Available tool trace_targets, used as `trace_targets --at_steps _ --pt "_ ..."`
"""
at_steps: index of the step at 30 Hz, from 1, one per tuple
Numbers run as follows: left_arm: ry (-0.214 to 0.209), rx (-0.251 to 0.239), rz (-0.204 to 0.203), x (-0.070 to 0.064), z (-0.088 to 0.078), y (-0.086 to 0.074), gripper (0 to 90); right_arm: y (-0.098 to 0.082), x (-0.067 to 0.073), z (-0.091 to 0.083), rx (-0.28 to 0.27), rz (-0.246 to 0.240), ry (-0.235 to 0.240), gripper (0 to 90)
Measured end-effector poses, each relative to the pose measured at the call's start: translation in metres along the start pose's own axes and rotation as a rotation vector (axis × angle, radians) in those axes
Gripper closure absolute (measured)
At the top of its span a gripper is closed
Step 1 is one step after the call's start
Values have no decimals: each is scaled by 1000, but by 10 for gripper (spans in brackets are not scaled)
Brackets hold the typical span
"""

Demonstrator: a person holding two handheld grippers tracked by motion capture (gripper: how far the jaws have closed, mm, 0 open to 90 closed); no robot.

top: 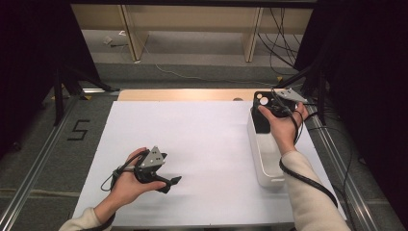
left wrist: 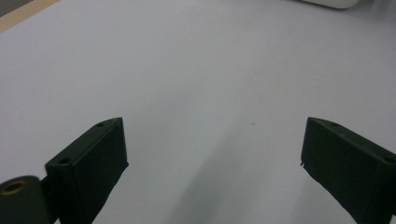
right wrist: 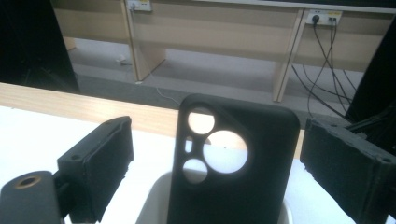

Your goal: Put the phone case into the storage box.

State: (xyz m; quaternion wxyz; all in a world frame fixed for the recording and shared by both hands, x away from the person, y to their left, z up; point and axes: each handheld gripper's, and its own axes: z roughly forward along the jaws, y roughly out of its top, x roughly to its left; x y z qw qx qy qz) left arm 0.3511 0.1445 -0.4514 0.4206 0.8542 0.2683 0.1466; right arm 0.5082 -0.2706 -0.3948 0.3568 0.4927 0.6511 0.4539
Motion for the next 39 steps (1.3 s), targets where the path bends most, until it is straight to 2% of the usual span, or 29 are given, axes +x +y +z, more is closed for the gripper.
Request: trace_targets --at_steps 14,39 --pt "3 -1 -1 0 0 0 67 -6 3 -14 4 -1 31 145" --pt "4 0 -6 0 0 0 67 -5 14 -38 10 -29 115 151"
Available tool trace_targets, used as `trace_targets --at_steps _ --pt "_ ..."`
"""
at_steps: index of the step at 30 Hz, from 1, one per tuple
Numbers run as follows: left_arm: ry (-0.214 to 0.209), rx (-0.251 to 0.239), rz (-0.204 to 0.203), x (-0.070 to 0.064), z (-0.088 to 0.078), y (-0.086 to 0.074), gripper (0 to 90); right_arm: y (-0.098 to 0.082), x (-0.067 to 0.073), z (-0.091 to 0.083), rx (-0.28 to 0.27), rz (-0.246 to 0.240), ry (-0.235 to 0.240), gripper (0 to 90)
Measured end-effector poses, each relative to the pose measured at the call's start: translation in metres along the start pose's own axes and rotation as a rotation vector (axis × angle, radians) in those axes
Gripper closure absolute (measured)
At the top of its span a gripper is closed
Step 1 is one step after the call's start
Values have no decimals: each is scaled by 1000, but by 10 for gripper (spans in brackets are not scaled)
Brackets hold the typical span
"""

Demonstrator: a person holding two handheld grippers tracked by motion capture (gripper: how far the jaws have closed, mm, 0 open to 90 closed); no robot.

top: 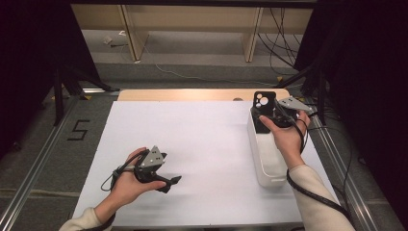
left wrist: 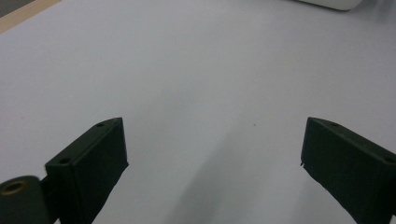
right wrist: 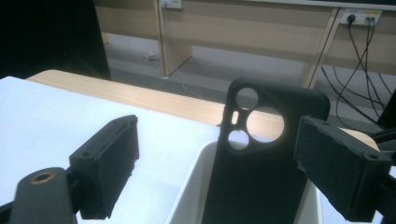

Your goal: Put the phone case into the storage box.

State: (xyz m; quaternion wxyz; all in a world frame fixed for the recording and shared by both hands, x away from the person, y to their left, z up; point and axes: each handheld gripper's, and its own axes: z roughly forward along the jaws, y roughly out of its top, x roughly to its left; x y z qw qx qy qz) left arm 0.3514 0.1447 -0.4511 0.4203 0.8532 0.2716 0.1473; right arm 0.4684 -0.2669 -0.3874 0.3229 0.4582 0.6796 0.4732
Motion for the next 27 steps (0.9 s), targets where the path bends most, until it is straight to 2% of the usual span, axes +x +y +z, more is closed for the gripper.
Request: trace_targets --at_steps 10,27 --pt "1 -1 -2 0 0 0 67 0 5 -8 10 -1 11 154" --pt "2 -3 -2 0 0 0 66 -4 10 -23 -4 -12 60 153"
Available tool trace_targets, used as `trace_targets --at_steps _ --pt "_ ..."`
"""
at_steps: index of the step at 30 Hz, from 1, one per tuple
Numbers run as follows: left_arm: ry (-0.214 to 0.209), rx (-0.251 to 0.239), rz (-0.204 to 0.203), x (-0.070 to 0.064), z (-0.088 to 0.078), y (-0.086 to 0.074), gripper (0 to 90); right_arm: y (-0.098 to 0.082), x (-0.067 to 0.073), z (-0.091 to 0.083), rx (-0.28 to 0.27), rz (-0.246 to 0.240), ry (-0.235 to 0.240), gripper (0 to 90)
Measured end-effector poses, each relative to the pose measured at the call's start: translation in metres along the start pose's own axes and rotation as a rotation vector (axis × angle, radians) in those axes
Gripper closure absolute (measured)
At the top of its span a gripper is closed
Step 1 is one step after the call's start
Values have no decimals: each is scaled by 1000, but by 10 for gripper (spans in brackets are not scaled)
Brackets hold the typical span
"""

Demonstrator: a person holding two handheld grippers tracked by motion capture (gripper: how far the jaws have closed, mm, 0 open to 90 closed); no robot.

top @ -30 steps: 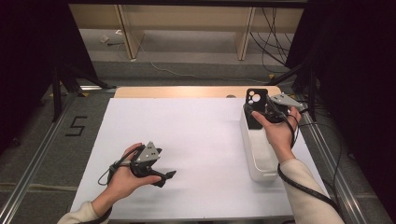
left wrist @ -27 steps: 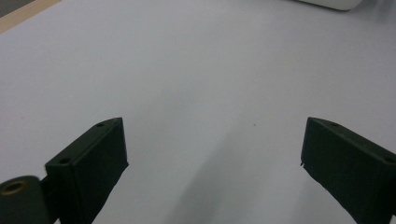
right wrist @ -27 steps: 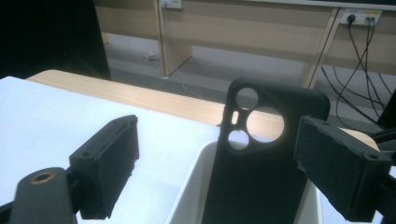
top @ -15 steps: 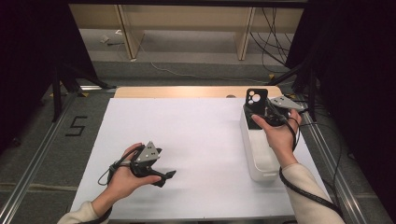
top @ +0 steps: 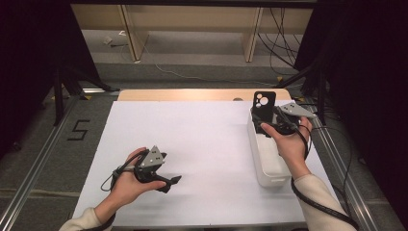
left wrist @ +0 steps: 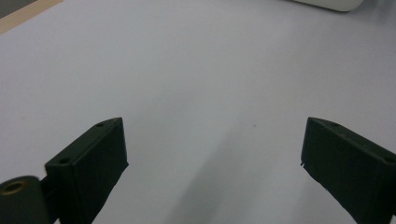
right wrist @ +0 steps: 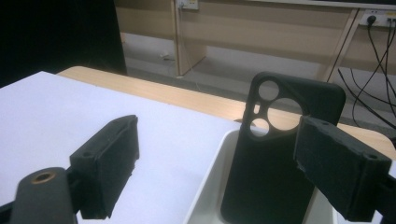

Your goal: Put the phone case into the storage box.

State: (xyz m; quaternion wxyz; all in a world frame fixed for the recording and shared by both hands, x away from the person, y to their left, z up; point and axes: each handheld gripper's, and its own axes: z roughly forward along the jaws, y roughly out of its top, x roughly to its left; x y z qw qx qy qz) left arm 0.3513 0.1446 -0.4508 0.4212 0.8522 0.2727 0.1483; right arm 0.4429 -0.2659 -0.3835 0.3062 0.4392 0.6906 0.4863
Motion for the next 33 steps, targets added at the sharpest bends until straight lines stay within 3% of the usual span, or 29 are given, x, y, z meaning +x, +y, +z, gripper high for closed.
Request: trace_targets --at_steps 33 --pt "7 -6 -3 0 -1 0 66 -10 10 -27 -25 -20 73 157"
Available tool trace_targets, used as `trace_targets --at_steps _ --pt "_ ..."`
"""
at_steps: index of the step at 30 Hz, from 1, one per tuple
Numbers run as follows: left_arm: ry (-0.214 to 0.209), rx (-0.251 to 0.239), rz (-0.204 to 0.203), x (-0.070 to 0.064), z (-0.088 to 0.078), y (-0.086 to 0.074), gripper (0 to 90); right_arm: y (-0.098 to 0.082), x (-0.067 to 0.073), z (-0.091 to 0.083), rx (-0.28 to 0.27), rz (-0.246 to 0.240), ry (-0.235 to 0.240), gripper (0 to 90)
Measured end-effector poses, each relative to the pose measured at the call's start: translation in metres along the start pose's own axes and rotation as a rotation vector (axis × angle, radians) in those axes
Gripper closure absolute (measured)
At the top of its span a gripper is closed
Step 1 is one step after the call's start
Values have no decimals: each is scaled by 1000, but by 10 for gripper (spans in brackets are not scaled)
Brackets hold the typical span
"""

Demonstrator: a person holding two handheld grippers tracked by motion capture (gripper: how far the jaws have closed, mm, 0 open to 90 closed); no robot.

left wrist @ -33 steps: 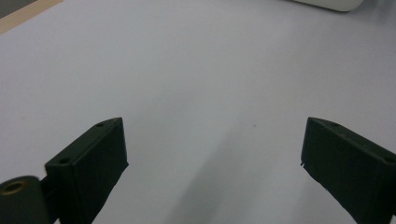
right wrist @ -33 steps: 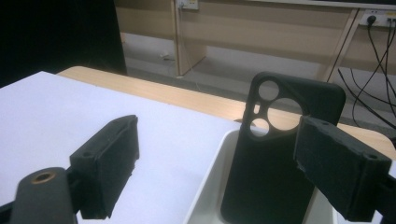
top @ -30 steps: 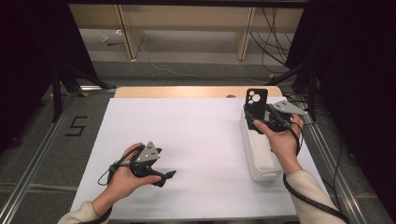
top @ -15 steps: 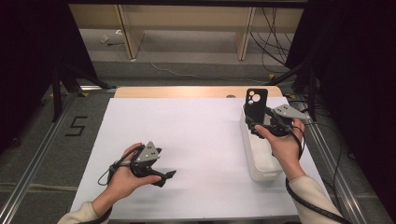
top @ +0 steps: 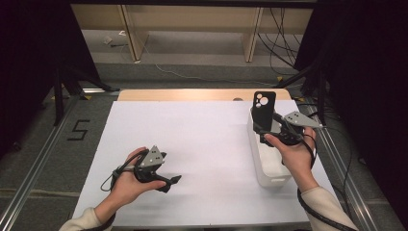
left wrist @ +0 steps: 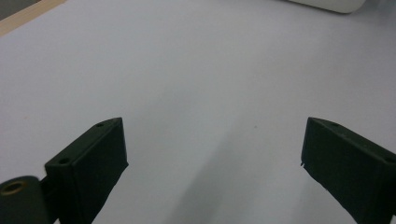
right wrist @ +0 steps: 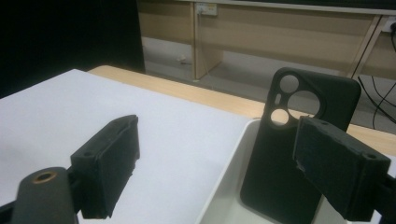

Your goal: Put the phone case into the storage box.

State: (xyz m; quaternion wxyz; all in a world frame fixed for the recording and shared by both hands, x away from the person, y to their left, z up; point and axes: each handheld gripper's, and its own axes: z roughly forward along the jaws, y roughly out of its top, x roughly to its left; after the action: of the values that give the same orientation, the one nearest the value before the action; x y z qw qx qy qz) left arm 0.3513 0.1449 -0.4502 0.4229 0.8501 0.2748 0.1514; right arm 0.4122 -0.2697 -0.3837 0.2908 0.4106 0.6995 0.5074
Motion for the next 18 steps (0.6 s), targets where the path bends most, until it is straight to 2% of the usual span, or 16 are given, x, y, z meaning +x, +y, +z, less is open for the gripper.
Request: trace_targets --at_steps 18 --pt "-2 2 -4 0 -1 1 65 -7 11 -12 -9 -18 40 155"
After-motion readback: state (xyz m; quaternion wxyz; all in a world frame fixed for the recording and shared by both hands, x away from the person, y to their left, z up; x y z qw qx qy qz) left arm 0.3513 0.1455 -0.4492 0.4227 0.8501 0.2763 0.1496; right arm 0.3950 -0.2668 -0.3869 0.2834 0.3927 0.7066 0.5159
